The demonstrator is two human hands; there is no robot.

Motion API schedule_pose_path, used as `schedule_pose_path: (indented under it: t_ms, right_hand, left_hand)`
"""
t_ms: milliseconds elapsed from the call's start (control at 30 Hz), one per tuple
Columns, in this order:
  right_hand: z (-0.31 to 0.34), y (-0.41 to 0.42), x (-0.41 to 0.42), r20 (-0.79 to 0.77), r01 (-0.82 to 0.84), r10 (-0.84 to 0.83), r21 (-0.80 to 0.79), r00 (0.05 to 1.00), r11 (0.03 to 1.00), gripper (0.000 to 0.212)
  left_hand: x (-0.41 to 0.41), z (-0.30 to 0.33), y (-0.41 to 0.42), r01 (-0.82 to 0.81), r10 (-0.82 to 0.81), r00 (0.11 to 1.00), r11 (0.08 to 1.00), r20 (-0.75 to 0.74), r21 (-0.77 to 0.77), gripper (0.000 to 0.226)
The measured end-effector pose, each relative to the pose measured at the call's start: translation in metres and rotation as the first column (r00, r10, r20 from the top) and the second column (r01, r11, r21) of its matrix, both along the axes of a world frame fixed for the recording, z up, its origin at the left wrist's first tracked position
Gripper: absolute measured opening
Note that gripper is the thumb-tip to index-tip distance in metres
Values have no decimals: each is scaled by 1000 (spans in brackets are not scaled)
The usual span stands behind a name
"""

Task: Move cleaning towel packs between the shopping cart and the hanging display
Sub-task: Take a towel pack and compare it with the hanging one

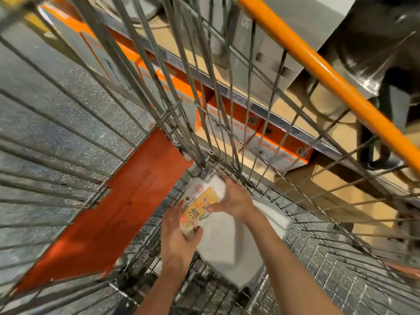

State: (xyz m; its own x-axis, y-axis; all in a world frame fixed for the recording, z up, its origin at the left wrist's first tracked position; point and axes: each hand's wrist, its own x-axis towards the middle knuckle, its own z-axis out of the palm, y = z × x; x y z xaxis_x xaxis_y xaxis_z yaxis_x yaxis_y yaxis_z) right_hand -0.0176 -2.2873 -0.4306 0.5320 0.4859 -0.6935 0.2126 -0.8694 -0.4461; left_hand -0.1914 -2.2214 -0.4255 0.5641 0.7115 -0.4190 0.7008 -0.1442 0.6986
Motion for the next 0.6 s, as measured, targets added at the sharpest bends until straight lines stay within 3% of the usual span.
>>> schedule_pose_path:
  t_ms: [167, 400, 600]
  right_hand:
    - [1, 4, -3, 24, -30, 31, -57, 999, 998, 110]
    - [11, 2, -16, -53, -51, 52, 18, 997, 999, 69]
    - [9, 4, -18, -99, -45, 47, 18, 994, 999, 66]
  left_hand:
    - [0, -5, -1, -23, 20, 998, 999, -67, -40, 87]
    - [-11, -11, -12, -79, 78, 995, 997, -59, -18, 95]
    - [-19, -12, -17, -124, 114, 984, 990, -135, -68, 92]
